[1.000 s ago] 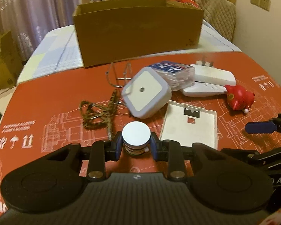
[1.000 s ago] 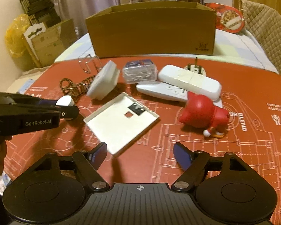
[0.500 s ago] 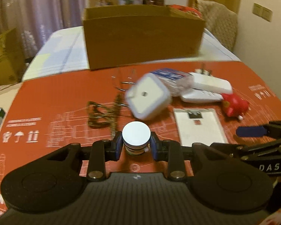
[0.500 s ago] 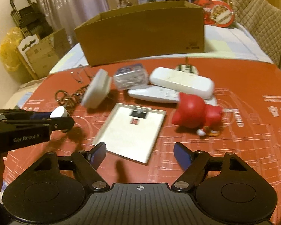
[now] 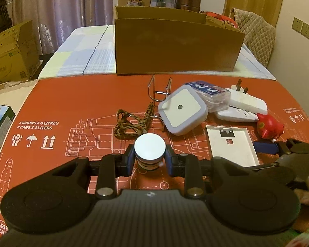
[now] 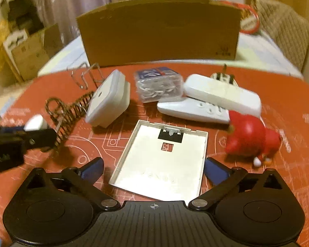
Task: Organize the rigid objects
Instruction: 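Grasp the small white round cylinder with the left gripper while the right gripper grasps the white flat tray, then carry the white cylinder with the left gripper while the right gripper carries the white tray toward the box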
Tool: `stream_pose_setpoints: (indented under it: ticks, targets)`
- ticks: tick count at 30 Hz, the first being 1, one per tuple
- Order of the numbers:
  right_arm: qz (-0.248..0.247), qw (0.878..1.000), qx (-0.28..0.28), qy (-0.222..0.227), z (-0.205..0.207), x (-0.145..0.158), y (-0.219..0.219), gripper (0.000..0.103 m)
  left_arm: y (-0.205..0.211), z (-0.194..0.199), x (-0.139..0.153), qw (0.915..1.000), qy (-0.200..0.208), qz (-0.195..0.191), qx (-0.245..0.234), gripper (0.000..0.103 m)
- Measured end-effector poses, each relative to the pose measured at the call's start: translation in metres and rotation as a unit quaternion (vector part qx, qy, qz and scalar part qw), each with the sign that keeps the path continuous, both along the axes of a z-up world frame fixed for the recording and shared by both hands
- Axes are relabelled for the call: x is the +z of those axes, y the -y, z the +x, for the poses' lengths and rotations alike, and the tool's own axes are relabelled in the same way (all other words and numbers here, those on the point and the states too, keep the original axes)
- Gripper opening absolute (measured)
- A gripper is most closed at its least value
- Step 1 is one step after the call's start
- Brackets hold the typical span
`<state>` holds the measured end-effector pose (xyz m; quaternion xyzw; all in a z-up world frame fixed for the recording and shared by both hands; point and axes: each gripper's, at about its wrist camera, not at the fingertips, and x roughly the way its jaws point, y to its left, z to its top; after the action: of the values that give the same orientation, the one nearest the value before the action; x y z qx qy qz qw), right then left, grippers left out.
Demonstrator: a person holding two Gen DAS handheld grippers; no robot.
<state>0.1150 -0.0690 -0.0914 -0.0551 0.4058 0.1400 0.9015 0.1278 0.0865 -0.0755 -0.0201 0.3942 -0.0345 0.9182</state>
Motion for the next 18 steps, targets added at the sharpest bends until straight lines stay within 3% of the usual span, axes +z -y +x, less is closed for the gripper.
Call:
stream_pose_setpoints:
  ticks: [3, 5, 11, 18]
  targets:
    - [0.002, 1.0, 0.004, 0.007, -0.003, -0.002, 0.006, 0.1, 0.002, -0.001, 0.0, 1.0, 0.001, -0.001, -0.005, 0.025]
    - [0.001, 1.0, 0.011, 0.009, -0.007, 0.001, 0.011, 0.091, 0.005, -0.002, 0.001, 1.0, 0.002, -0.001, -0.008, 0.025]
    - [0.002, 1.0, 0.03, -0.009, -0.025, 0.009, 0.027, 0.086, 0.015, -0.006, 0.009, 0.9996, 0.013, -0.001, -0.024, 0.025]
    - [0.002, 0.998, 0.044, 0.039, -0.05, 0.037, 0.045, 0.084, 0.025, -0.009, 0.022, 0.9991, 0.028, -0.002, -0.031, 0.026]
